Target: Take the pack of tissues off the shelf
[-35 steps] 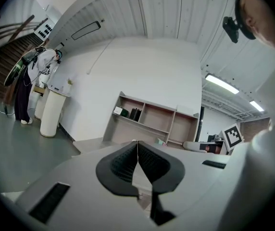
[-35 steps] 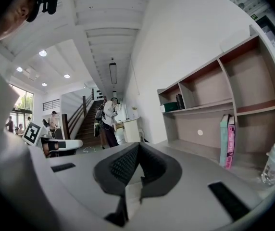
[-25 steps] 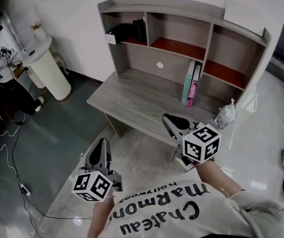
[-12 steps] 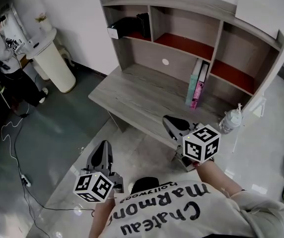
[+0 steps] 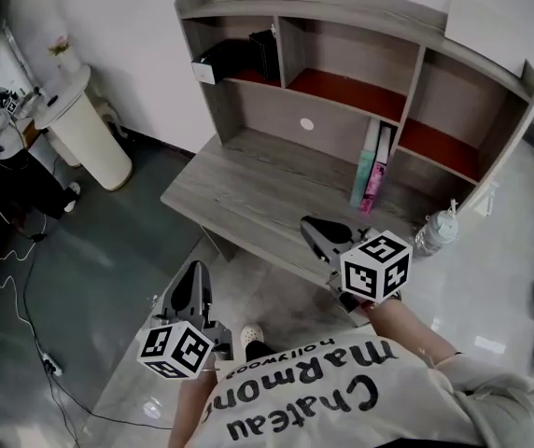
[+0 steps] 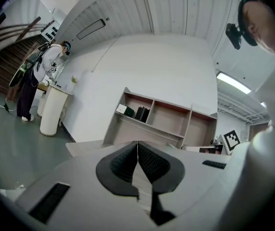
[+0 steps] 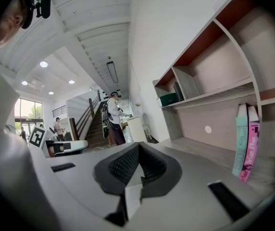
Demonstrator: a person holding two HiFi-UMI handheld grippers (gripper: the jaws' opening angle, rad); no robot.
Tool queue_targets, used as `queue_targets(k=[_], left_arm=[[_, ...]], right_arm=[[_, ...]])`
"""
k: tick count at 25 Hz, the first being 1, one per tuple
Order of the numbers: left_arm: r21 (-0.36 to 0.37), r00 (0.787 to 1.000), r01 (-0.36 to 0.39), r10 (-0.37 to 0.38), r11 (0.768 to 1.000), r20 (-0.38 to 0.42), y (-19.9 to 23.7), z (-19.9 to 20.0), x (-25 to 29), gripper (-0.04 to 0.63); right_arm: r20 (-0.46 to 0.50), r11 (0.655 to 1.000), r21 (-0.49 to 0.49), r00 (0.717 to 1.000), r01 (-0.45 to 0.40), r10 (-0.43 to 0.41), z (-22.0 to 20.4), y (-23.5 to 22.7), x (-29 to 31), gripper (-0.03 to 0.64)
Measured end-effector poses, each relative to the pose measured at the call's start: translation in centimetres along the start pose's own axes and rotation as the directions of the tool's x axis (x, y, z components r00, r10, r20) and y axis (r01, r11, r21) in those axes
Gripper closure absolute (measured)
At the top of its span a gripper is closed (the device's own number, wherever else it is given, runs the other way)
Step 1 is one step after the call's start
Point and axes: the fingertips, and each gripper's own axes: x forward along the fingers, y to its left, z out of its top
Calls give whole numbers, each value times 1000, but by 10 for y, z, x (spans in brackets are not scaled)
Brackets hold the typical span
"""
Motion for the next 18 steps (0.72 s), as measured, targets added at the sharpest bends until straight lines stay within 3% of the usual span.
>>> queue_targets(k=[18], left_arm=[[42, 998, 60, -60, 997, -8, 133, 98, 77, 577]], right_arm=[[74, 990, 28, 988, 137, -138, 67, -14, 131, 611]])
